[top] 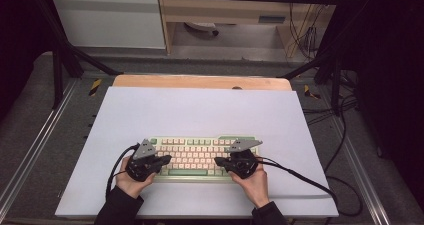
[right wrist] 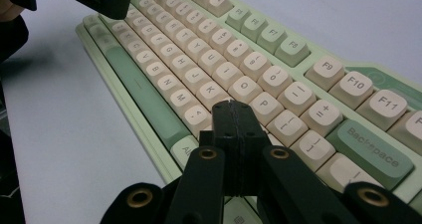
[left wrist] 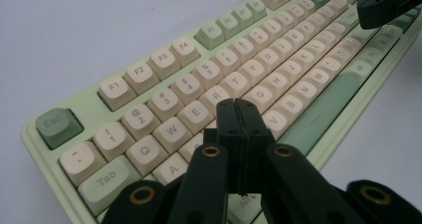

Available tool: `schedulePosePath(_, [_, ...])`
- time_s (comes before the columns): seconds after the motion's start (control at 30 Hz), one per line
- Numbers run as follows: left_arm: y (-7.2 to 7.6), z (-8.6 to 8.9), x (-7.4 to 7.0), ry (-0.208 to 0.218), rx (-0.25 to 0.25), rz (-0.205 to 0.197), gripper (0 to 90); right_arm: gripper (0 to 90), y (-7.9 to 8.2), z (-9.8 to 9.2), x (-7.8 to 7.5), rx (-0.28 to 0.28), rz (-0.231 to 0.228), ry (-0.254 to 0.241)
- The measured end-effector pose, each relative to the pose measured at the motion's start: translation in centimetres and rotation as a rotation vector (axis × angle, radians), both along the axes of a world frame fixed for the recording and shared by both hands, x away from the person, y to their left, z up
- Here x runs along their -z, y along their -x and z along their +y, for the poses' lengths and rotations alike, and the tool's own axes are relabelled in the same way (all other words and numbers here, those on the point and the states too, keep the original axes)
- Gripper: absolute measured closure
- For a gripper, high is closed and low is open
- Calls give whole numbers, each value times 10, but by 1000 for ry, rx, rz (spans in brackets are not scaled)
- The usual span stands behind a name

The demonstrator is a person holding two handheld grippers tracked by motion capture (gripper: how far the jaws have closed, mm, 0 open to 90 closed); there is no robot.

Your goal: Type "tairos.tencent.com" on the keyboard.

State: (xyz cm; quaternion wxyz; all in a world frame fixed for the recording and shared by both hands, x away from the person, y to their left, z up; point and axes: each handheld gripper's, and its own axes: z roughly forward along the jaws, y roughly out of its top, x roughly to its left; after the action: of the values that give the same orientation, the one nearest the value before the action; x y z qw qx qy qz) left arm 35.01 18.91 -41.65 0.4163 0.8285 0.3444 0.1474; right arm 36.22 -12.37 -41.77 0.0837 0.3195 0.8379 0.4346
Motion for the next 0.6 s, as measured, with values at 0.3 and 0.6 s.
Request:
schedulePosePath(0.3, [-6,-13,-1,-10,2,1,900,900,0,0,-1,-4,0,0])
schedulePosePath(0.6, [-15,-28,0,-21,6,8,900,900,0,-1,-1,-3,2,-1])
